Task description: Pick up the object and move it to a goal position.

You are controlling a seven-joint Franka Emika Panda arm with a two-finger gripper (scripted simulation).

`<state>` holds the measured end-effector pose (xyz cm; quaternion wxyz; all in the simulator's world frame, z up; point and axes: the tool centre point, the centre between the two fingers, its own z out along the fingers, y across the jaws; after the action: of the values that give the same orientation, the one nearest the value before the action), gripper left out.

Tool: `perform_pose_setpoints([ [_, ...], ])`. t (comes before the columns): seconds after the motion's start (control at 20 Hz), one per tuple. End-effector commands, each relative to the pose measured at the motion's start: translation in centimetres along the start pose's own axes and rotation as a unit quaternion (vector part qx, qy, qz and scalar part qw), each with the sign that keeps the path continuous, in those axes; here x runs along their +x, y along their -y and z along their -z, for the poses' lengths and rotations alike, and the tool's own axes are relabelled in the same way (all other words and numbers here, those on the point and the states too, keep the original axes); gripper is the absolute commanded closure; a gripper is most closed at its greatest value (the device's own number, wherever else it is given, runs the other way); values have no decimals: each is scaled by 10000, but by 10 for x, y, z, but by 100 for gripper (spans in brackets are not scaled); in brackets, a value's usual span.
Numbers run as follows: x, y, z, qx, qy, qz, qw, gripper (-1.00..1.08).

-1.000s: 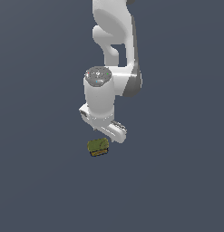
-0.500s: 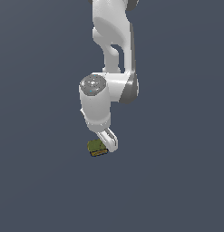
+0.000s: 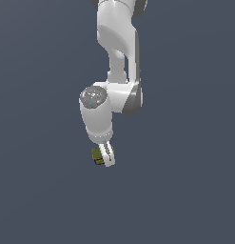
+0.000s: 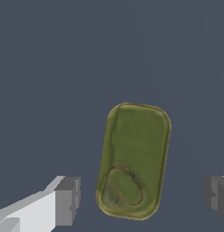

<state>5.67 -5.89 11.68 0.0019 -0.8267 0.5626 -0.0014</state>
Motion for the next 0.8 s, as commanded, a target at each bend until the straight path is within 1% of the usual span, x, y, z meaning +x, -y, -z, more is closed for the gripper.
perform_pose_setpoints([
  [0.0,2,0,-3,-8,0,-257,9997,-92],
  [0.35,6,1,-7,-21,-1,-659,9978,-92],
  [0.75,7,1,-12,-24,-1,-698,9976,-92],
])
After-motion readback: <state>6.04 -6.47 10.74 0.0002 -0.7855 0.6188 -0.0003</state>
